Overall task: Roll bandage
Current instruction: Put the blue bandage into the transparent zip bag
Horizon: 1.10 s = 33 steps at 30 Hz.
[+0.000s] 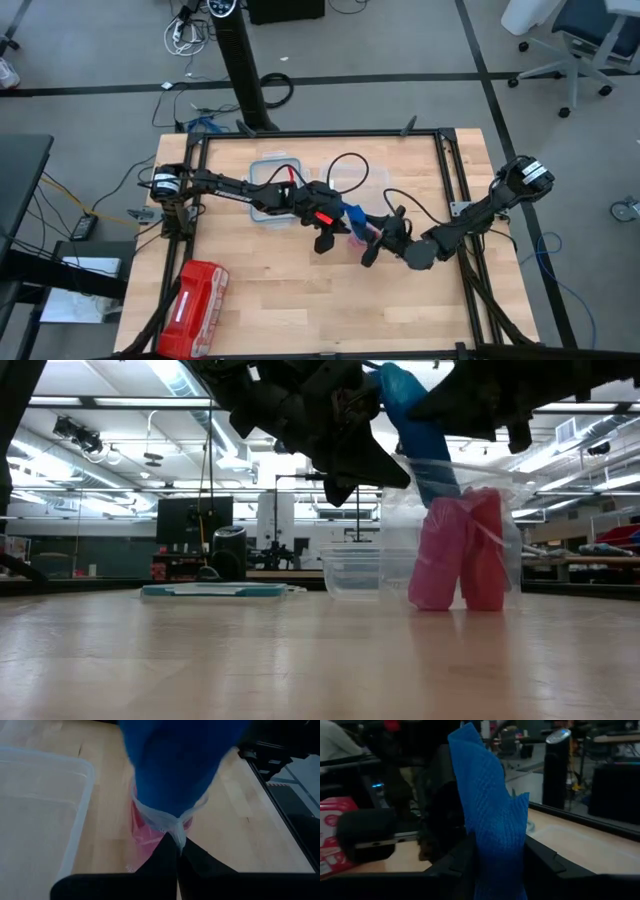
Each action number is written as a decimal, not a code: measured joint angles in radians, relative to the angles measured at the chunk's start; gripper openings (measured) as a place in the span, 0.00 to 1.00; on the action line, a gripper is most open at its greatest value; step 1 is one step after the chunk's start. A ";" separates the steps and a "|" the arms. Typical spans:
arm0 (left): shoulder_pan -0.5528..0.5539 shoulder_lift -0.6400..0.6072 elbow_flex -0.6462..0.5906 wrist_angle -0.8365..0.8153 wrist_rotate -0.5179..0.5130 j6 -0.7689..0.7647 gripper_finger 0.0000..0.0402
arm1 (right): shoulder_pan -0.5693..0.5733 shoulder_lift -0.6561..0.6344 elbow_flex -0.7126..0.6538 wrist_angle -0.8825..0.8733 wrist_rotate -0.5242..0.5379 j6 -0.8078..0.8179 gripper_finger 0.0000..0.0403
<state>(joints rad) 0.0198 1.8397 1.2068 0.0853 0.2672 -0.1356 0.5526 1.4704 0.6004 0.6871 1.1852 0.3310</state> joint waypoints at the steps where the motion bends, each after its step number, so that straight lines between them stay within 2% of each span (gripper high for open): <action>1: 0.000 0.000 0.000 0.000 0.000 0.000 0.00 | -0.002 0.001 -0.007 0.043 -0.010 -0.040 0.29; 5: 0.000 0.000 0.000 0.007 0.000 0.000 0.00 | -0.022 0.002 -0.004 0.099 -0.057 -0.119 0.29; 11: 0.000 0.000 0.000 0.003 0.000 0.000 0.00 | -0.044 0.002 0.005 0.130 -0.071 -0.185 0.29; 19: 0.000 0.000 -0.001 -0.005 0.001 0.000 0.00 | -0.058 0.019 -0.029 0.048 -0.110 0.043 0.29; 25: -0.001 0.000 -0.001 -0.011 0.007 0.000 0.00 | -0.014 0.025 -0.041 -0.020 -0.127 0.164 0.29; 33: 0.000 0.000 0.000 -0.007 -0.003 0.000 0.00 | 0.014 0.020 -0.044 -0.006 -0.112 0.167 0.29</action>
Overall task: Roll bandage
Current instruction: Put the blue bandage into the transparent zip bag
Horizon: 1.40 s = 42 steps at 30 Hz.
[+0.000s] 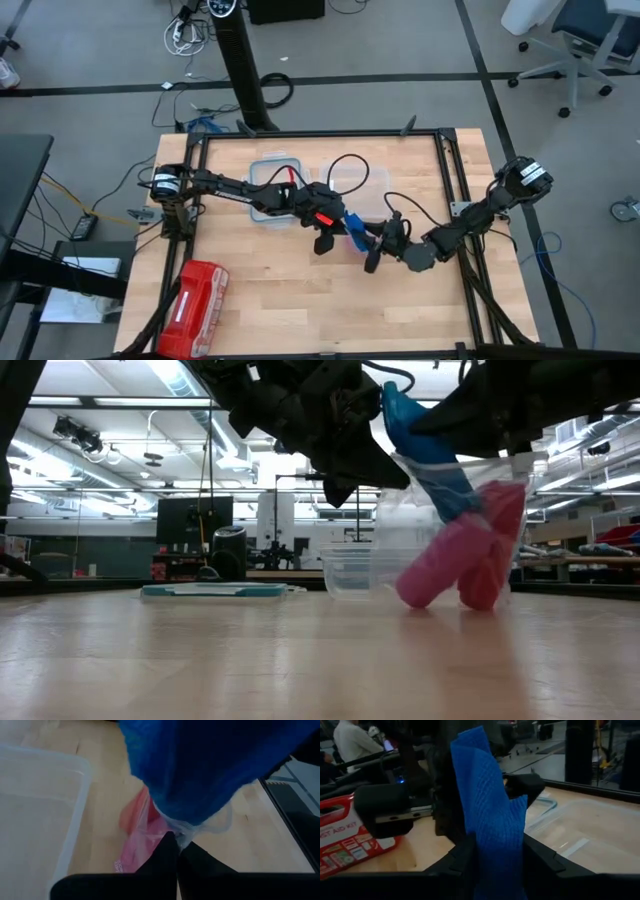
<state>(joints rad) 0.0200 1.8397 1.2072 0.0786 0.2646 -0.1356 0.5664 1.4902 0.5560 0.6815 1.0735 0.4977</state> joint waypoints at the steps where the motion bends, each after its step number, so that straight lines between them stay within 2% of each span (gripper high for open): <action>1: 0.000 0.000 0.000 -0.001 0.000 0.000 0.00 | -0.005 0.000 0.000 0.013 -0.025 -0.032 0.29; 5: 0.000 0.000 0.000 -0.002 0.002 -0.004 0.00 | -0.001 0.000 -0.001 0.040 -0.073 -0.104 0.29; 9: 0.000 0.000 0.000 0.000 0.002 -0.005 0.00 | 0.021 0.000 -0.001 0.055 -0.045 -0.126 0.29; 13: 0.001 0.000 0.001 0.007 -0.004 -0.006 0.00 | 0.022 0.000 0.000 0.156 -0.031 -0.249 0.29; 17: 0.001 0.000 0.001 0.007 -0.004 -0.007 0.00 | 0.008 0.000 0.000 0.175 -0.047 -0.313 0.29; 24: 0.001 0.000 0.001 0.002 -0.001 -0.007 0.00 | -0.022 0.000 0.001 0.102 -0.164 -0.288 0.32; 32: 0.001 0.000 0.001 -0.001 0.003 -0.009 0.00 | -0.003 -0.001 0.002 -0.012 -0.162 -0.187 0.48; 38: 0.015 0.000 0.001 -0.003 0.109 -0.053 0.00 | 0.021 -0.026 0.002 -0.052 -0.155 -0.176 0.50; 42: 0.027 0.000 0.001 0.012 0.168 -0.093 0.00 | 0.031 -0.112 0.002 -0.099 -0.151 -0.180 0.49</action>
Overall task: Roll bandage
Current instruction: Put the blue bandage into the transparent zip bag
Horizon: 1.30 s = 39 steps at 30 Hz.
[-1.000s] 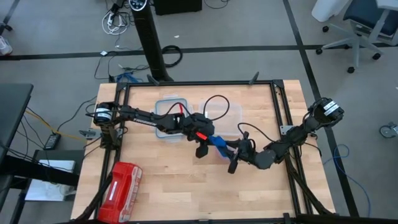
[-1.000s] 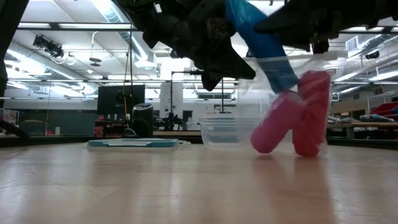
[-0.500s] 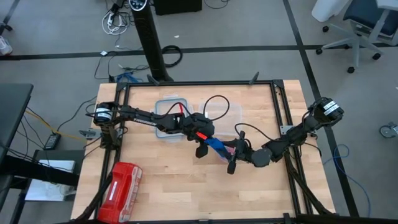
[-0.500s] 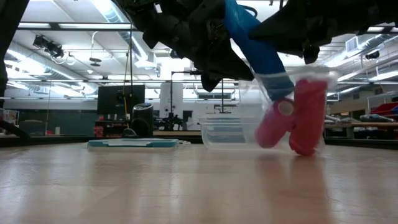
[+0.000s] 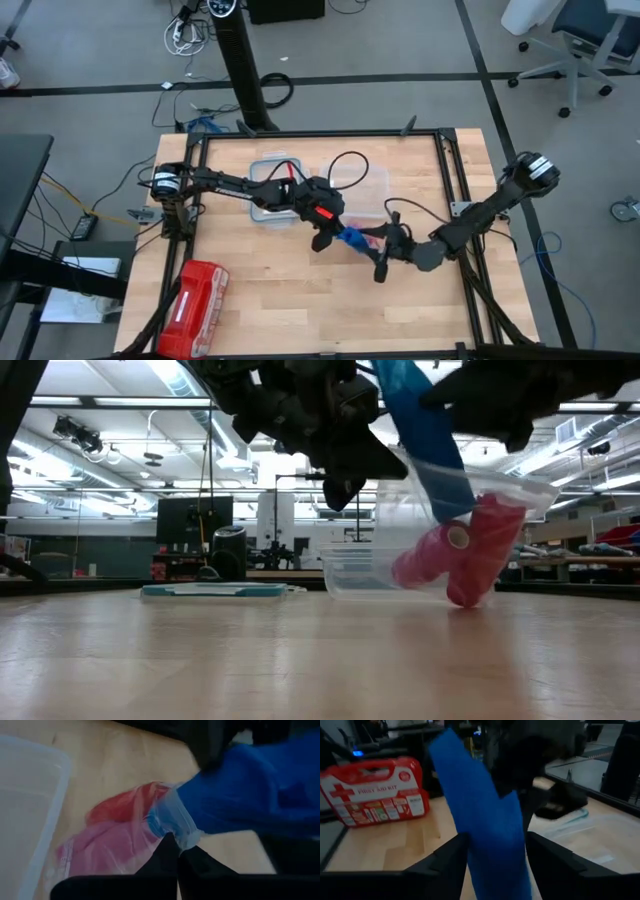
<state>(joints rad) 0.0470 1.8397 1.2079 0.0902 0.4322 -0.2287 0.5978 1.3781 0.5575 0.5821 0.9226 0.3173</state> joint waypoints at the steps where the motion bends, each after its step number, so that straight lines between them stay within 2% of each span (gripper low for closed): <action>1: 0.001 0.000 0.000 0.007 0.023 -0.012 0.00 | 0.003 -0.031 0.000 -0.030 0.000 0.004 0.49; 6: 0.007 0.000 0.000 0.058 0.091 -0.060 0.00 | 0.018 -0.182 0.000 -0.247 -0.037 0.108 0.49; 10: 0.014 0.000 0.000 0.121 0.104 -0.094 0.00 | 0.034 -0.255 0.000 -0.411 -0.121 0.255 0.49; 14: 0.015 0.000 0.000 0.180 0.105 -0.131 0.00 | 0.036 -0.269 0.000 -0.517 -0.182 0.366 0.49; 20: 0.015 -0.001 0.000 0.195 0.104 -0.160 0.00 | 0.040 -0.270 0.033 -0.576 -0.203 0.371 0.49; 24: 0.015 -0.001 0.000 0.197 0.102 -0.166 0.00 | 0.043 -0.272 0.123 -0.775 -0.244 0.407 0.49; 29: 0.015 -0.001 0.000 0.198 0.090 -0.166 0.00 | 0.046 -0.271 0.234 -0.975 -0.235 0.442 0.49; 39: 0.015 -0.001 0.000 0.211 0.098 -0.170 0.00 | 0.056 -0.296 0.278 -1.015 -0.164 0.416 0.51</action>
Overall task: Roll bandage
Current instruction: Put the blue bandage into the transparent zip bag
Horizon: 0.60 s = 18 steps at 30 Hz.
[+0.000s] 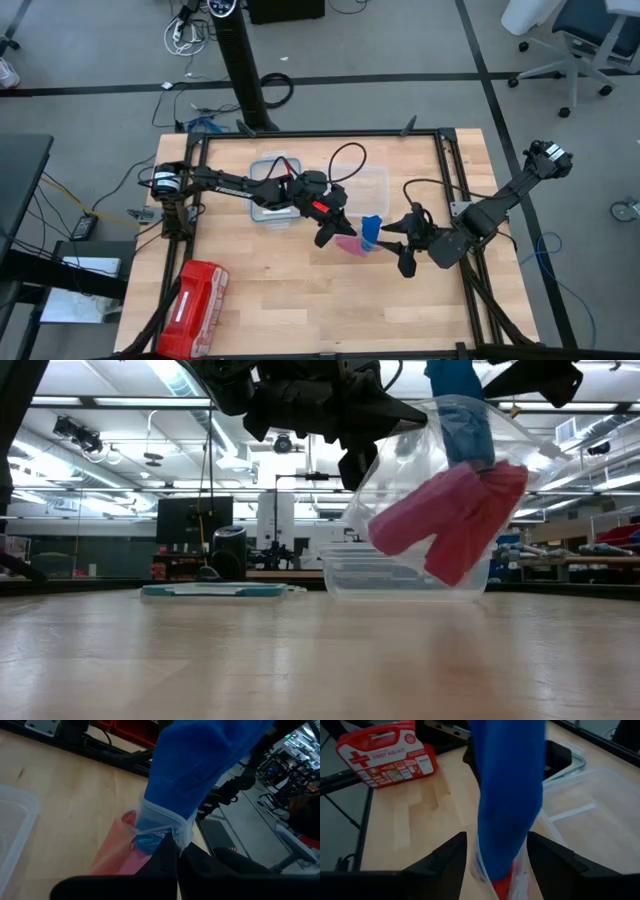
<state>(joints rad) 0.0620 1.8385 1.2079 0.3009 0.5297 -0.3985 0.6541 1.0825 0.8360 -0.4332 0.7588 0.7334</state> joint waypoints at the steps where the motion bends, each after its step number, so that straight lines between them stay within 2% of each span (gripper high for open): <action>1: 0.000 0.000 0.000 -0.003 0.000 0.000 0.00 | 0.003 -0.001 0.000 0.003 0.000 0.001 0.51; 6: 0.001 0.000 0.000 -0.013 0.000 0.000 0.00 | 0.014 0.013 0.006 0.007 -0.001 -0.043 0.50; 9: 0.008 0.000 0.000 -0.023 -0.002 0.000 0.00 | 0.014 0.032 0.064 -0.025 -0.008 -0.091 0.50; 14: 0.020 0.000 0.000 -0.067 -0.007 0.002 0.00 | 0.011 0.114 0.246 -0.274 -0.027 -0.107 0.49; 18: 0.023 0.000 0.000 -0.112 -0.012 0.033 0.00 | -0.027 0.224 0.412 -0.464 -0.106 -0.151 0.49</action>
<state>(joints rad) 0.0845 1.8381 1.2079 0.1890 0.5179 -0.3656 0.6274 1.3062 1.2476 -0.8974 0.6532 0.5821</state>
